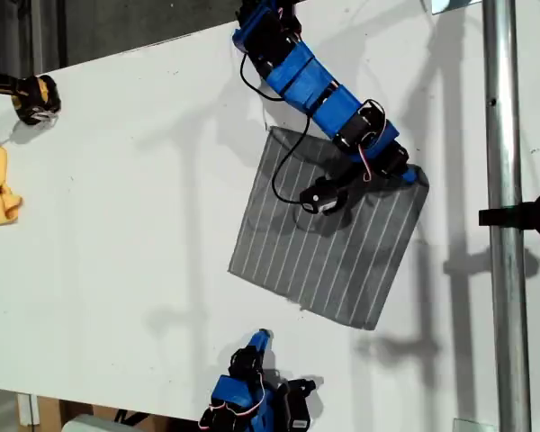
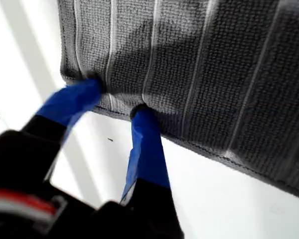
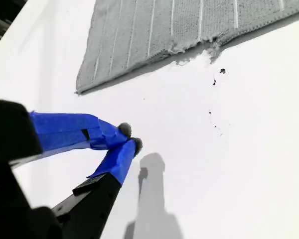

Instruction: Grasp corners of a towel and fold twice.

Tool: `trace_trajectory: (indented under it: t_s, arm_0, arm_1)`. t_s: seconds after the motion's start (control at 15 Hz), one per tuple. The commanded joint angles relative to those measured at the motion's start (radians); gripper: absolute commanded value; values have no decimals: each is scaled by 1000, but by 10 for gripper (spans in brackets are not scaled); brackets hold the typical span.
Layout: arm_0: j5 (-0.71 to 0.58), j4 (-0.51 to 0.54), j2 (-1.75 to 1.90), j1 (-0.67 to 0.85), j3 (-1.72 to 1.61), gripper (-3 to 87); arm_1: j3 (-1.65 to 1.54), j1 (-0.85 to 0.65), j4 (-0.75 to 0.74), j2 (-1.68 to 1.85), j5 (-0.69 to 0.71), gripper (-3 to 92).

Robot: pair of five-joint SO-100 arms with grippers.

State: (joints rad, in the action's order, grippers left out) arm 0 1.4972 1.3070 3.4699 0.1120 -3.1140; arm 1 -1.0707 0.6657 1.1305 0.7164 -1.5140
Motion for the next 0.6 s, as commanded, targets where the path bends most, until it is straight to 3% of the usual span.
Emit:
trace_trajectory:
  t_s: [0.0,0.33,0.53]
  arm_0:
    - [-6,3,6,3,-2,-16]
    - [-8,3,6,0,-2,-16]
    - [-14,2,6,5,-2,-16]
  arm_1:
    - [-6,-40,26,-80,-14,-2]
    - [-9,-26,52,-97,-15,-2]
    - [-11,-48,169,-5,-3,-2]
